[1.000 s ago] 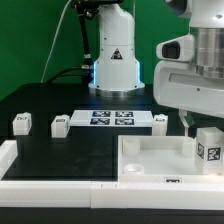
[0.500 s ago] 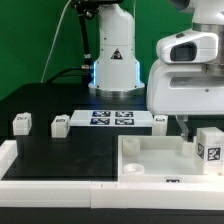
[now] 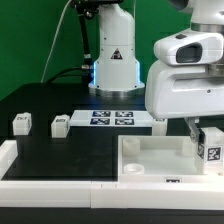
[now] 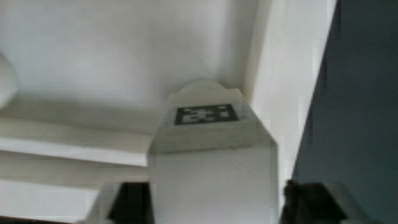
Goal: Assemble one leg
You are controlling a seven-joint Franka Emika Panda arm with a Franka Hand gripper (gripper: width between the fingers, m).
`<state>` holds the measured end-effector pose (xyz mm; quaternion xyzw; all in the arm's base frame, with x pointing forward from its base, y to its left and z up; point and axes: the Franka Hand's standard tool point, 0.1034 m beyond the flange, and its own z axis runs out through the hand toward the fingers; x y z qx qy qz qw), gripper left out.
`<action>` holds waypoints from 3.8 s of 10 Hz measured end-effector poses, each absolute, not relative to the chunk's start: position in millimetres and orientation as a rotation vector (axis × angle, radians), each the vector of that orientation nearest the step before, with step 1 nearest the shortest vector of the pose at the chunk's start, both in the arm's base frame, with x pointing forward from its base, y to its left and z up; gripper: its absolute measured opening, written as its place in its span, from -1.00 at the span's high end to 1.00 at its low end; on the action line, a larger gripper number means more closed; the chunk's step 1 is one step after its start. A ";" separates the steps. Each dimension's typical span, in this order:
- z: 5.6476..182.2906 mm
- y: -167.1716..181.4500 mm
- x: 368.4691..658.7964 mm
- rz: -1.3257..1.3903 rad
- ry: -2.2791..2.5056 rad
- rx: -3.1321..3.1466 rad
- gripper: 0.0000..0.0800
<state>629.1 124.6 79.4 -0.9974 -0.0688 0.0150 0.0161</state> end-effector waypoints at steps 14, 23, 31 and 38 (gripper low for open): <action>79.7 115.4 633.9 0.096 1.940 -2.400 0.27; 78.6 126.7 637.2 -0.009 0.852 -2.937 -0.62; 76.7 124.4 636.4 -0.053 -0.633 -3.055 -0.62; 76.5 116.8 637.6 -0.050 -0.958 -2.997 0.27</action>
Offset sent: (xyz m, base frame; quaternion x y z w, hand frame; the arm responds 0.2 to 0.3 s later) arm -0.0005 -0.0057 0.0024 -0.0074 -0.0182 0.1782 0.9838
